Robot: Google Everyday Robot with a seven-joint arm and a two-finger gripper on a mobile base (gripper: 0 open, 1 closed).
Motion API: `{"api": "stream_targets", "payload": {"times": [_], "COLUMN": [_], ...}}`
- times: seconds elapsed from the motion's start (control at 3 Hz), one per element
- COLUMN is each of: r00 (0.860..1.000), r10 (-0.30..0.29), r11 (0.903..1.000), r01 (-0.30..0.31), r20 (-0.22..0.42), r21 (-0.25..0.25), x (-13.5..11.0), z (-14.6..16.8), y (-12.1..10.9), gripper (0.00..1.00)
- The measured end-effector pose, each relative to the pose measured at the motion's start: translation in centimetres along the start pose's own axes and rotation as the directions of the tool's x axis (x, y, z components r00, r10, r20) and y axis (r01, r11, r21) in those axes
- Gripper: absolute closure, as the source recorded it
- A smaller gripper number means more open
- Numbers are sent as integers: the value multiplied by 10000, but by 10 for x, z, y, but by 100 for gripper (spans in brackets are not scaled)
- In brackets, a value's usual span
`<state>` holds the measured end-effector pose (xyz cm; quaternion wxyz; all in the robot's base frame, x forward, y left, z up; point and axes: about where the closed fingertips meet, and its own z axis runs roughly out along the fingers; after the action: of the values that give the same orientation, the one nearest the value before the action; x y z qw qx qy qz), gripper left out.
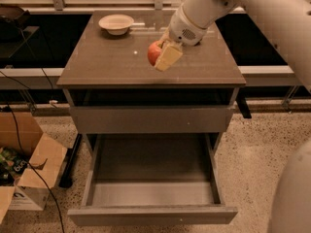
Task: Place apple into middle drawer
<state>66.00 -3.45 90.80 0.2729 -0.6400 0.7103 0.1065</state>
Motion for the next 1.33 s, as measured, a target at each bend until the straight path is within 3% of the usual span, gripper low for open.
{"api": "stream_targets", "payload": {"times": [0.33,0.67,1.0,1.33], "r00": [9995,9936,9877,9802], "r10": [246,815,1153,1804], "r11": [9992,9947,9892,9798], "r01": [-253,-860,-1239,-1863], "r20": [-210,-777,-1059,-815], "r21": [-325,-568,-785,-726], "x": [26,71,122,174], "z": [-8,1,37,84], "y": [35,74,103,110], "gripper": [100,100,100,100]}}
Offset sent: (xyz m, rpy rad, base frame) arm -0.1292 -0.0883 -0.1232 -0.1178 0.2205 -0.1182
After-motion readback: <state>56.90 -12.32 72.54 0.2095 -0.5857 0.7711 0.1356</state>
